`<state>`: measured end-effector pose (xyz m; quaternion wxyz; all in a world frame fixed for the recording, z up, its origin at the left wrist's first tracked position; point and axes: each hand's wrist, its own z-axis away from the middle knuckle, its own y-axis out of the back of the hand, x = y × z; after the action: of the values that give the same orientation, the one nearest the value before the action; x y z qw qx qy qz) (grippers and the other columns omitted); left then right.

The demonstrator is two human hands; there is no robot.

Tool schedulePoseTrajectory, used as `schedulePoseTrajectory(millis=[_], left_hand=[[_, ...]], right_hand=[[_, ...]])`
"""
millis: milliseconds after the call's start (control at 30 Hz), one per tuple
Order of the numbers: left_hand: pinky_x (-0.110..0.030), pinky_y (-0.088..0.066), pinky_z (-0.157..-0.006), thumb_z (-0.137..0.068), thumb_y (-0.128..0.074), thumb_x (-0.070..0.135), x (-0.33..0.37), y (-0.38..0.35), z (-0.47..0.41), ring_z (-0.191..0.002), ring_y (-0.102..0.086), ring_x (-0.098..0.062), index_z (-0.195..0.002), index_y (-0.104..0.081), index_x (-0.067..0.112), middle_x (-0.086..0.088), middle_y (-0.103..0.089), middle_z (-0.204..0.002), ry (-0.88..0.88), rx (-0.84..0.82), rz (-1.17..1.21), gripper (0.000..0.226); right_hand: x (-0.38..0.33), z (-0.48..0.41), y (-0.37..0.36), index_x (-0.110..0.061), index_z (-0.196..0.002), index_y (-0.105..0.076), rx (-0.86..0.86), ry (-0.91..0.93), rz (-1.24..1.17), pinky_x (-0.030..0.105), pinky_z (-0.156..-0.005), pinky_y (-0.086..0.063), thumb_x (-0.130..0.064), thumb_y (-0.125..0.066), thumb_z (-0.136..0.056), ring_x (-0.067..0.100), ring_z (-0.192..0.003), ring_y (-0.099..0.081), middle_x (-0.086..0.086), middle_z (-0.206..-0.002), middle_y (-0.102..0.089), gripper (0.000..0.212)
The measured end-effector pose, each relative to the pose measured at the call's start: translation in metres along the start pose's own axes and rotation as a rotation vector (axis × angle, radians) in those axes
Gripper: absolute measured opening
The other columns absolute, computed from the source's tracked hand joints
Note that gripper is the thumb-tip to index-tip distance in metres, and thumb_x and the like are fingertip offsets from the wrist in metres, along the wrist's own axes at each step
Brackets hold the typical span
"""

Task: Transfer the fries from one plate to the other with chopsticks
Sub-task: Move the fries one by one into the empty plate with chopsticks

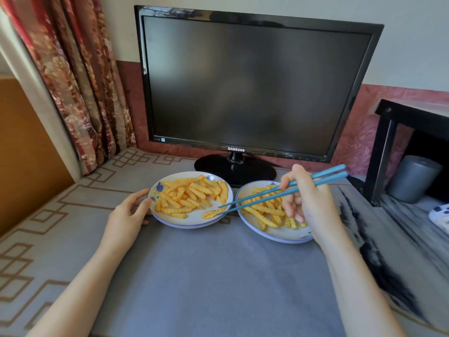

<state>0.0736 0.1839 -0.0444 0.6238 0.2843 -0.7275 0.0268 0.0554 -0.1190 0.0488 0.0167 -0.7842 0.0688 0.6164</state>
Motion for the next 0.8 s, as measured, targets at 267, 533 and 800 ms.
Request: schedulePoseTrajectory(millis=[267,533,800], left_hand=[[-0.001,-0.042,-0.052,-0.097,-0.048,0.019,0.001,0.000,0.000,-0.069,-0.059,-0.009,-0.125,-0.058,0.017,0.001,-0.067,-0.090,-0.002,0.008,-0.003,0.030],[0.000,-0.042,-0.052,-0.097,-0.048,0.017,0.002,0.000,0.001,-0.068,-0.058,-0.008,-0.125,-0.058,0.015,-0.002,-0.067,-0.091,-0.008,0.013,-0.006,0.030],[-0.001,-0.043,-0.052,-0.097,-0.048,0.017,-0.001,0.000,-0.001,-0.069,-0.059,-0.008,-0.126,-0.058,0.014,-0.002,-0.067,-0.093,-0.015,0.005,-0.012,0.031]], right_hand=[[0.007,-0.004,-0.022,-0.009,-0.067,-0.053,-0.025,-0.028,0.010,0.016,-0.032,-0.022,-0.028,-0.035,-0.101,0.015,-0.027,-0.026,0.011,-0.036,-0.042,0.043],[0.010,0.002,-0.031,-0.006,-0.065,-0.052,-0.002,0.018,0.005,0.016,-0.031,-0.025,-0.034,-0.036,-0.102,0.015,-0.026,-0.029,0.013,-0.037,-0.042,0.048],[0.009,-0.003,-0.020,-0.008,-0.066,-0.054,0.005,-0.012,0.050,0.015,-0.032,-0.026,-0.029,-0.036,-0.101,0.021,-0.027,-0.033,0.015,-0.039,-0.048,0.045]])
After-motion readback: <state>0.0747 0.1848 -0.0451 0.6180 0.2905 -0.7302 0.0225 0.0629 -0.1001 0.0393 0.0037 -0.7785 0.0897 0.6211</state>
